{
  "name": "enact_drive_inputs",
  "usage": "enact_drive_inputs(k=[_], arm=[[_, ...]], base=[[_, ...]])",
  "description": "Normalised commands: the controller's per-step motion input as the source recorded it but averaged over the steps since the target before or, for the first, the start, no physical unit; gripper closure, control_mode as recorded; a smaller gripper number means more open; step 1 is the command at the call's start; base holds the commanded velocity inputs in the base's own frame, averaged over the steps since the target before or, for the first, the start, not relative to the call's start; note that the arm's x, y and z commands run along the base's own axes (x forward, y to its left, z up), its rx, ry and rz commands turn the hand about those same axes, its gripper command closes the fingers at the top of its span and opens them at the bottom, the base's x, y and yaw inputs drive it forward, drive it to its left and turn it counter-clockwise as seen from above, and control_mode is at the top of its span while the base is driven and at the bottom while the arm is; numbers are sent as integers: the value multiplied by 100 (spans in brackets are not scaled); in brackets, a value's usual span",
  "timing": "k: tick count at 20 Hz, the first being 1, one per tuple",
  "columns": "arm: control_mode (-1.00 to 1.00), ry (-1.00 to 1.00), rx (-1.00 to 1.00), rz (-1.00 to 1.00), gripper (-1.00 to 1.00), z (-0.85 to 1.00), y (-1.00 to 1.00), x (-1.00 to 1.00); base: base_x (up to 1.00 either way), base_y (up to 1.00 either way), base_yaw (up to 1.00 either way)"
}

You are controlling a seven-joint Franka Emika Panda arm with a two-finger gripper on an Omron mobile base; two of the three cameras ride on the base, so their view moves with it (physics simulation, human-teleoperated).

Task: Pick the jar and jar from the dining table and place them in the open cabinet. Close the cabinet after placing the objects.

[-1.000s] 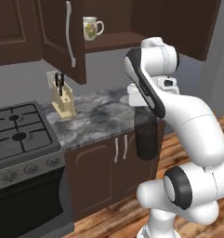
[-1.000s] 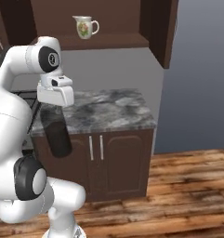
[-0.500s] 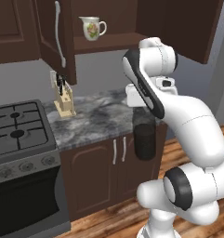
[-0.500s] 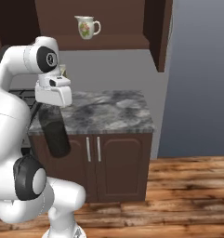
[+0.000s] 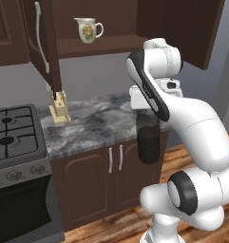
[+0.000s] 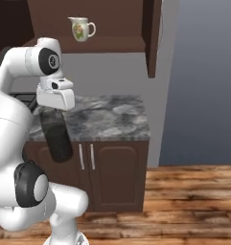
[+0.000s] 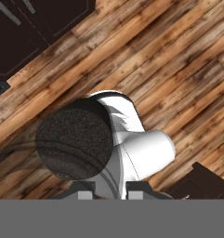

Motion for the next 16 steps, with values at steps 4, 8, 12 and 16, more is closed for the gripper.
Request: enact_drive_inputs(k=[4,8,12,16], arm=[[100,0,0,0,100,0,0,0],[100,0,0,0,100,0,0,0],[100,0,0,0,100,0,0,0],[100,0,0,0,100,0,0,0]], base=[[53,0,20],[49,-10,23],[41,-23,13],[40,-26,9]])
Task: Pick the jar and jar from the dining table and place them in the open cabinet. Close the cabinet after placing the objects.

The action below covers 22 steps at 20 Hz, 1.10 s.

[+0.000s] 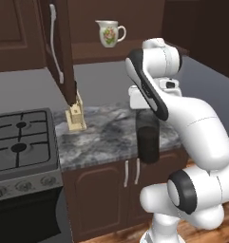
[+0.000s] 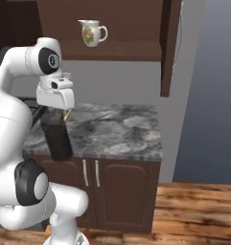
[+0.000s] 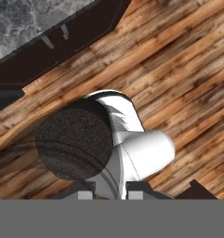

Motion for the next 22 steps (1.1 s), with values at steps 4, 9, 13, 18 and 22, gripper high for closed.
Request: enact_drive_inputs(k=[4,9,13,18,22], arm=[[100,0,0,0,100,0,0,0],[100,0,0,0,100,0,0,0],[100,0,0,0,100,0,0,0],[100,0,0,0,100,0,0,0],[100,0,0,0,100,0,0,0]], base=[[42,-28,4],[39,-33,0],[48,-12,0],[51,0,0],[40,1,0]])
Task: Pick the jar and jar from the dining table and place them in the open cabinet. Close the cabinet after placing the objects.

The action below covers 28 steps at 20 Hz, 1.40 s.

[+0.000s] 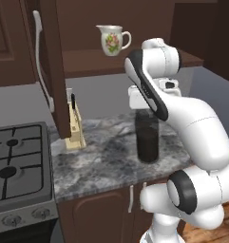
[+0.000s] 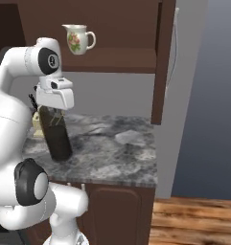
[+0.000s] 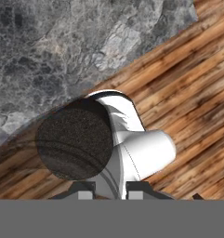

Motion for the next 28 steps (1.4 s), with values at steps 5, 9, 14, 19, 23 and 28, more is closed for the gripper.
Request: enact_drive_inputs(k=[5,9,14,19,23,28], arm=[[100,0,0,0,100,0,0,0],[100,0,0,0,100,0,0,0],[100,0,0,0,100,0,0,0],[100,0,0,0,100,0,0,0],[100,0,0,0,100,0,0,0],[100,0,0,0,100,0,0,0]], base=[[39,1,0],[39,0,0],[41,0,0],[26,-2,0],[0,0,0],[0,0,0]])
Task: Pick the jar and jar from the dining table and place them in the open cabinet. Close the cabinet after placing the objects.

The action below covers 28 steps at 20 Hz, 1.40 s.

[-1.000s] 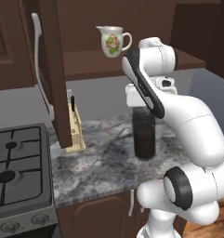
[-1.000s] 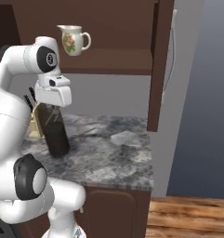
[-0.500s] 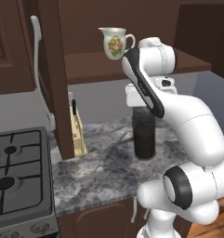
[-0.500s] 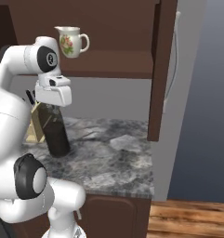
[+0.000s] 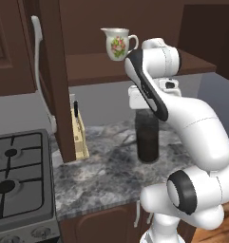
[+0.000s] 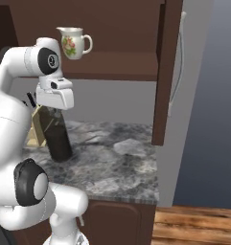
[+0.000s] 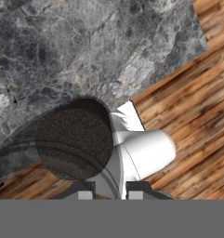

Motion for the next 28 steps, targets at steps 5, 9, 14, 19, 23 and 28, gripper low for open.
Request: enact_drive_inputs(k=[5,9,14,19,23,28], arm=[[100,0,0,0,100,0,0,0],[100,0,0,0,100,0,0,0],[-100,-8,0,-1,100,15,0,-5],[-100,-6,1,-7,100,34,0,-4],[-100,-1,7,-12,100,38,-2,-3],[-100,0,9,-13,100,39,6,-4]], base=[[0,0,0],[0,0,0],[0,0,0],[0,0,0],[0,0,0],[0,0,0]])
